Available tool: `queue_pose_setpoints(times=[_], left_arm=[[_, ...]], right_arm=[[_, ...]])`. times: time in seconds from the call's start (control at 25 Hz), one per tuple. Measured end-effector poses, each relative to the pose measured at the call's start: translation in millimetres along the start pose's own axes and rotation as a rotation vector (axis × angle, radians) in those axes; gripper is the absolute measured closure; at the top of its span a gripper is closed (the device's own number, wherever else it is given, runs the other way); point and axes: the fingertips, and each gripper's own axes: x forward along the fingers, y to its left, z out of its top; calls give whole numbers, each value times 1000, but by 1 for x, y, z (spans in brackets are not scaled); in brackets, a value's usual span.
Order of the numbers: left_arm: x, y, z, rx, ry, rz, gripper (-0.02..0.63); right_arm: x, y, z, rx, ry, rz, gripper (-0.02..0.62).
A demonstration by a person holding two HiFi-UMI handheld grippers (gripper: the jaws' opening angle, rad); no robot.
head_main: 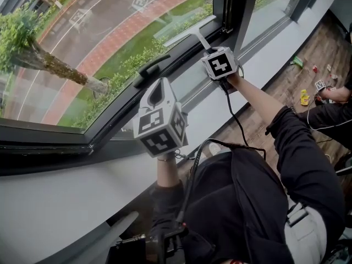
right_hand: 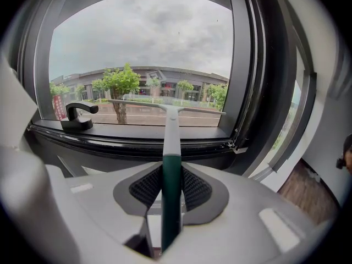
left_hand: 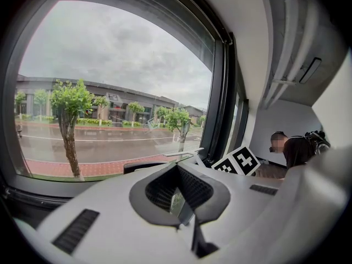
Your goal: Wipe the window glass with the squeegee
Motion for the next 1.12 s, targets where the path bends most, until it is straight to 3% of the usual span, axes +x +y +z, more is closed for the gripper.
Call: queue_pose_setpoints(times=[0.8, 1.12], left_arm=[[2, 2, -2, -12, 11, 6, 607], [-3, 12, -2, -16, 7, 10, 608]], right_arm=[[4, -2, -14, -3, 46, 0, 503], [-9, 4, 0, -4, -16, -2, 503]])
